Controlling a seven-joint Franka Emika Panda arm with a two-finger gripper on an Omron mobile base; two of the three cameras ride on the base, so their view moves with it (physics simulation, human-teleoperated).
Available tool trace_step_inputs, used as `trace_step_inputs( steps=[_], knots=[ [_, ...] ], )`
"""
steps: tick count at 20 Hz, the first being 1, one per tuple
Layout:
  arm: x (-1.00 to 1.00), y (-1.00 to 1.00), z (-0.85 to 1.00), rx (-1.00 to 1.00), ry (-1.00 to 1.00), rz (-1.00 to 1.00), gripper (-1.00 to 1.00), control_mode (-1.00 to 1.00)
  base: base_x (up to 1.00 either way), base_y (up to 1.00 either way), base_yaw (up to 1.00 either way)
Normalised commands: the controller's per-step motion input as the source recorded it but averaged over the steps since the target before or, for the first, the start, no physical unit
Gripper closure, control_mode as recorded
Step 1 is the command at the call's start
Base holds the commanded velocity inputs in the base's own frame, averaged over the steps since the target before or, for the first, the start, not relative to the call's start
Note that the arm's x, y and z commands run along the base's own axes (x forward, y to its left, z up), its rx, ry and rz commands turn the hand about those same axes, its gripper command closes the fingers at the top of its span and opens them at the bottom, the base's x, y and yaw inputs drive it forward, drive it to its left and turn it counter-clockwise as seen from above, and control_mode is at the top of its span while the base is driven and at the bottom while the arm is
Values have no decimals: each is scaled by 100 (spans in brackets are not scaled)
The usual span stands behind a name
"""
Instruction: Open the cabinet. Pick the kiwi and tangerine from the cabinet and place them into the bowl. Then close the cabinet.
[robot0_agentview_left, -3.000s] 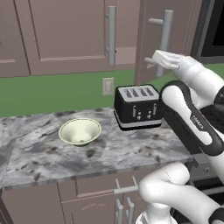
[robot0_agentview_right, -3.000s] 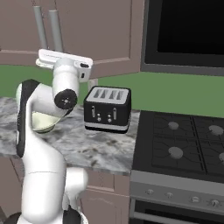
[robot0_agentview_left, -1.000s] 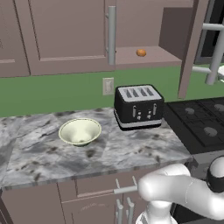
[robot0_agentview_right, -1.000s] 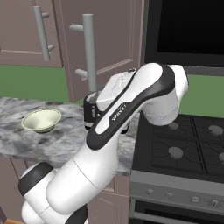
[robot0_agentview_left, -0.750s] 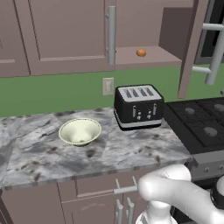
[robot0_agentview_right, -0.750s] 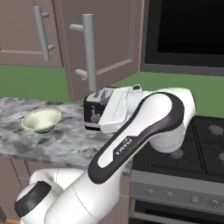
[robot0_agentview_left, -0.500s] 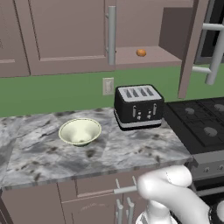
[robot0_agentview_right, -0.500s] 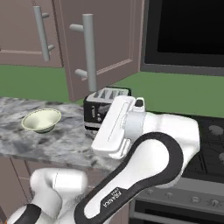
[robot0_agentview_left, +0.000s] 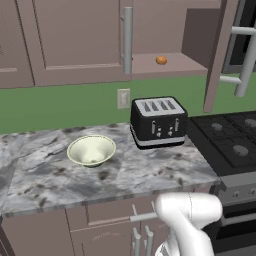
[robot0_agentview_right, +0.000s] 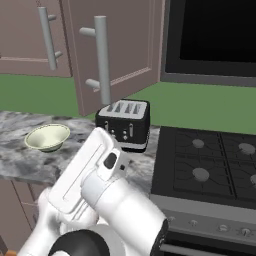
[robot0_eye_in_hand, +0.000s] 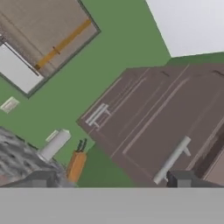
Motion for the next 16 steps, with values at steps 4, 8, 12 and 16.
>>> trace_step_inputs(
  steps=[4, 8, 12, 16],
  knots=[
    [0, 100, 0, 14, -51, -38, -100, -100, 0, 0, 0],
    [0, 100, 3, 16, -49, -37, -100, -100, 0, 0, 0],
    [-3, 100, 1, 16, -48, -34, -100, -100, 0, 0, 0],
    [0, 100, 3, 17, -37, -34, -100, -100, 0, 0, 0]
  ],
)
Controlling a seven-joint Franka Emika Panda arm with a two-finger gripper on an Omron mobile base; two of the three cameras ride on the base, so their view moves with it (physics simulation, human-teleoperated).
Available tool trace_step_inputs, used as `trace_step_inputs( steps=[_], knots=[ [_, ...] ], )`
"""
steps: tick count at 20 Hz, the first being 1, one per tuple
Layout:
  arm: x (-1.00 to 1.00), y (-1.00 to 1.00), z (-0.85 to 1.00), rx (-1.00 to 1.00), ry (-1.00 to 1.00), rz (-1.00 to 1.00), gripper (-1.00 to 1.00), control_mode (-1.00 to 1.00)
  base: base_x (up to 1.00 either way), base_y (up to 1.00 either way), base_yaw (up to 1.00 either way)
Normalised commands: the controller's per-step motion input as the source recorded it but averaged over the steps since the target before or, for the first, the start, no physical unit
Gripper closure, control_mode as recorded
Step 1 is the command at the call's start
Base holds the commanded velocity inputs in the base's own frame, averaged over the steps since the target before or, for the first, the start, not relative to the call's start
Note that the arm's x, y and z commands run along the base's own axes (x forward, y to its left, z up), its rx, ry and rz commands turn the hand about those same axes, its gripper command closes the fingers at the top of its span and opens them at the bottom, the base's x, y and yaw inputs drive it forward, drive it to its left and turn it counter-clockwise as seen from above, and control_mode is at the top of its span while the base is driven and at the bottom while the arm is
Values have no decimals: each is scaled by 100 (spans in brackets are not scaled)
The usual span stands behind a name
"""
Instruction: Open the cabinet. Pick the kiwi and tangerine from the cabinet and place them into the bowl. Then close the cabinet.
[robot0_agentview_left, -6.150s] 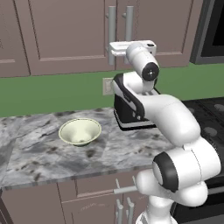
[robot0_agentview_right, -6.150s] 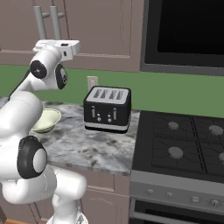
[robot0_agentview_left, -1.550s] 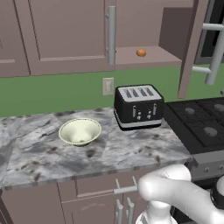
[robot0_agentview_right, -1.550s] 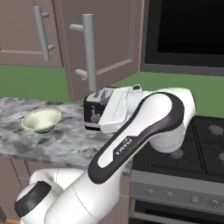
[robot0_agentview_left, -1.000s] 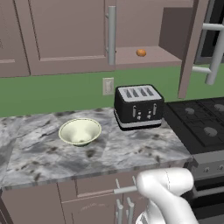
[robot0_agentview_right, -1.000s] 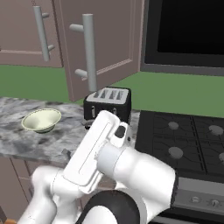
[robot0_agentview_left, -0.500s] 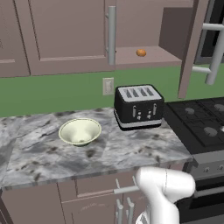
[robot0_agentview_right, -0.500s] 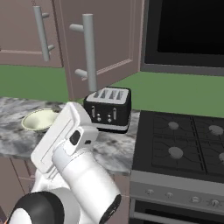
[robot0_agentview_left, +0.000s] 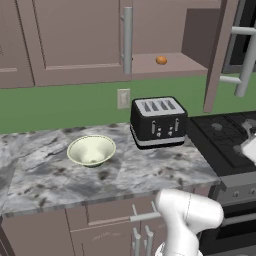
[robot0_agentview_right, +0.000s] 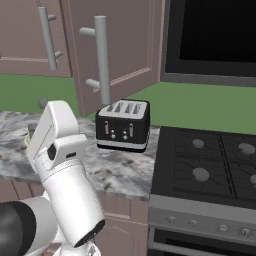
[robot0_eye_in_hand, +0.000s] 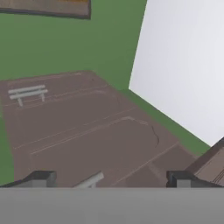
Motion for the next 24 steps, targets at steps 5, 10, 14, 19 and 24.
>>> trace_step_inputs(
  steps=[5, 10, 14, 19, 24],
  knots=[
    [0, 36, 3, 5, -3, -9, -100, -100, 0, 0, 0],
    [57, 49, 12, 0, 12, 0, -100, -100, 0, 0, 0],
    [2, 100, -1, 0, 10, 0, -100, -100, 0, 0, 0],
    [31, 94, -1, 3, 1, -9, -100, -100, 0, 0, 0],
    [64, 52, -21, 28, 0, -30, -100, -100, 0, 0, 0]
  ],
)
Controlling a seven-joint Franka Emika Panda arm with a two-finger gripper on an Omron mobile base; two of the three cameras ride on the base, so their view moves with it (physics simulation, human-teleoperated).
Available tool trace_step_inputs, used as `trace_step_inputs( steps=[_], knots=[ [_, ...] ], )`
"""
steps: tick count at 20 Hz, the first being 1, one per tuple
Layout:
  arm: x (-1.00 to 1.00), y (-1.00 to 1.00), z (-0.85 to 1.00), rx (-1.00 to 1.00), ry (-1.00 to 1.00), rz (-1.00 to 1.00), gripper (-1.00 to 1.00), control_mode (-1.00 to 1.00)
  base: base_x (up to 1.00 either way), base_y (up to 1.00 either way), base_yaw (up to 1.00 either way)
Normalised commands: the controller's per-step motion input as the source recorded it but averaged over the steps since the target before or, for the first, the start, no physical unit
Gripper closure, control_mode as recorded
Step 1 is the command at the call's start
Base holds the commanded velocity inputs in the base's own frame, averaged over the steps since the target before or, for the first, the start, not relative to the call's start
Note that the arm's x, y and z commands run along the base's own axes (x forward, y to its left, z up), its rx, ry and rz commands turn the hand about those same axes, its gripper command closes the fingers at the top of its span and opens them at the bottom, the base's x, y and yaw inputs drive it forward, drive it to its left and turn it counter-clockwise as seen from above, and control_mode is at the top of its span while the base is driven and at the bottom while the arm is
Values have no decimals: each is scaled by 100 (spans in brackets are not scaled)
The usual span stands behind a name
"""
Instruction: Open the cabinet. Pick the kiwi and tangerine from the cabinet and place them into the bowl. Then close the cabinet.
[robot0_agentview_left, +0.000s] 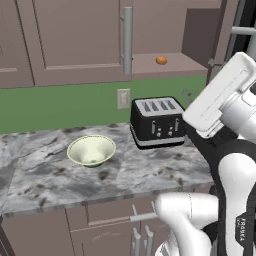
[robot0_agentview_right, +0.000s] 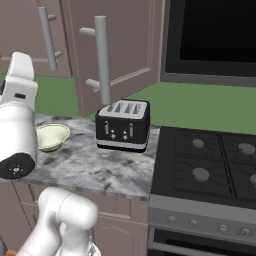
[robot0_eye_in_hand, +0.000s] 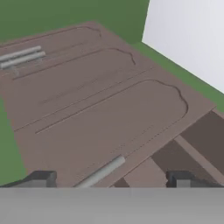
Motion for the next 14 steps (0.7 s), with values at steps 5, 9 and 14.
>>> trace_step_inputs(
  steps=[5, 9, 14],
  knots=[
    [69, 4, -33, 39, 0, -39, -100, -100, 0, 0, 0],
    [77, 7, -15, 30, 3, -31, -100, -100, 0, 0, 0],
    [93, 11, -3, 24, 7, -32, -100, -100, 0, 0, 0]
  ],
)
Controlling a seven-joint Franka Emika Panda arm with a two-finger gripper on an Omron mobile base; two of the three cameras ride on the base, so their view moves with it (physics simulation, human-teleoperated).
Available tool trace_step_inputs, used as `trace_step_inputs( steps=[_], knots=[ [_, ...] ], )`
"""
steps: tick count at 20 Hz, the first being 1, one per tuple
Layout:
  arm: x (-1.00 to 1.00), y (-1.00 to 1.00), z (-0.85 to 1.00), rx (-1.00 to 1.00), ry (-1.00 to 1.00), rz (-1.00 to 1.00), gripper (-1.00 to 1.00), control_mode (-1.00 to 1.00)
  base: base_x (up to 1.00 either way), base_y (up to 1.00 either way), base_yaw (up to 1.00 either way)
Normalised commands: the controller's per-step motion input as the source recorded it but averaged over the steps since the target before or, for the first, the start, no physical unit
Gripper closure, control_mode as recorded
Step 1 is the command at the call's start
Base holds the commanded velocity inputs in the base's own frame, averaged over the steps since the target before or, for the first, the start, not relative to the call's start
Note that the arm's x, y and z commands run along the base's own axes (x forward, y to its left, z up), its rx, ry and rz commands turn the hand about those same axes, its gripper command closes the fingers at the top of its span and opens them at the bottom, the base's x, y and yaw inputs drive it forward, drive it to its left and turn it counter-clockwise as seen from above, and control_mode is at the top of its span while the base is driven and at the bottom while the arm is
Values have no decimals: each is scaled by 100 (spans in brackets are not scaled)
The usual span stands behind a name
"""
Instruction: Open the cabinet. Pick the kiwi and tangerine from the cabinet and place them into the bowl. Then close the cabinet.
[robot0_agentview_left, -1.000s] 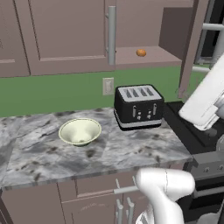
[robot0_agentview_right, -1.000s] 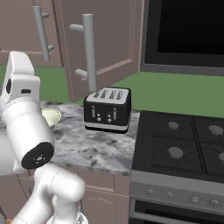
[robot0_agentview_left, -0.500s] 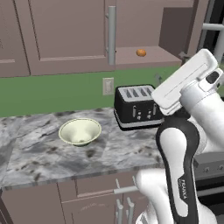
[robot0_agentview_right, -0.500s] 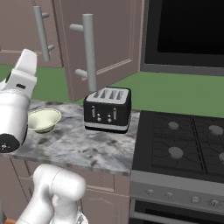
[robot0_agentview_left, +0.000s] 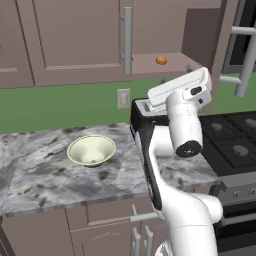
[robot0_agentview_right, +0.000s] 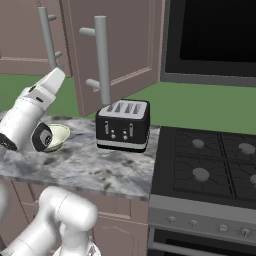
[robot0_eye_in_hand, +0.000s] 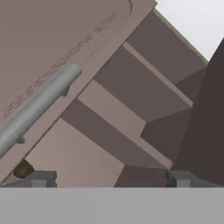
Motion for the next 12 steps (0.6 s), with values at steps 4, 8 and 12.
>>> trace_step_inputs(
  steps=[4, 8, 12],
  knots=[
    [53, -1, 3, 20, 6, -39, -100, -100, 0, 0, 0],
    [8, -13, 2, 17, 2, -19, -100, -100, 0, 0, 0],
    [3, 0, 0, 6, 0, -3, -100, -100, 0, 0, 0]
  ],
)
